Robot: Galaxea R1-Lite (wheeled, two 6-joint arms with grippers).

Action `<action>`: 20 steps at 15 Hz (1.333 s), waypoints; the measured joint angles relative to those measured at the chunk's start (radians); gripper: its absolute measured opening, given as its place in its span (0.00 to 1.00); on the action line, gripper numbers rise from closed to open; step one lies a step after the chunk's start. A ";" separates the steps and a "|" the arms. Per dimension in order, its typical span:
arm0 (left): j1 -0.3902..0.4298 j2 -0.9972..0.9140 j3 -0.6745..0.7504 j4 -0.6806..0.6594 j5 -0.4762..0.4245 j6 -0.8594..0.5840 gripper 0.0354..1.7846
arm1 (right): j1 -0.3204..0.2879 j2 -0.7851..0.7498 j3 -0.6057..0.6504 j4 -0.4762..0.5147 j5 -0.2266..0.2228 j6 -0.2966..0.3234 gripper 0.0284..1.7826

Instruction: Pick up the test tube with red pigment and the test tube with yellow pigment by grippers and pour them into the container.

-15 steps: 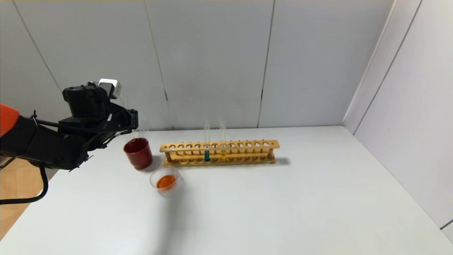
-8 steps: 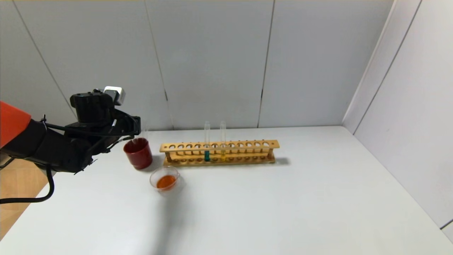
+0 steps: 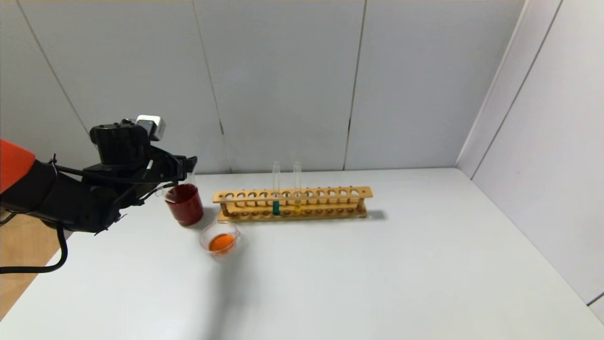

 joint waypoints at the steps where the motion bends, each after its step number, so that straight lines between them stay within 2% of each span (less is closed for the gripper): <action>1: -0.001 -0.021 0.003 0.002 0.000 0.000 0.93 | 0.000 0.000 0.000 0.000 0.000 0.000 0.98; 3: -0.004 -0.084 0.004 0.019 0.000 0.005 0.98 | 0.000 0.000 0.000 0.000 0.000 0.000 0.98; 5: -0.007 -0.171 -0.002 0.067 0.000 0.009 0.98 | 0.000 0.000 0.000 0.000 0.000 0.000 0.98; 11: -0.008 -0.553 -0.016 0.311 0.010 0.009 0.98 | 0.000 0.000 0.000 0.000 0.000 0.000 0.98; 15: -0.008 -0.916 -0.008 0.552 0.012 0.008 0.98 | 0.000 0.000 0.000 0.000 0.000 0.000 0.98; 20: -0.001 -1.419 0.024 0.949 0.014 0.004 0.98 | 0.000 0.000 0.000 0.000 0.000 0.000 0.98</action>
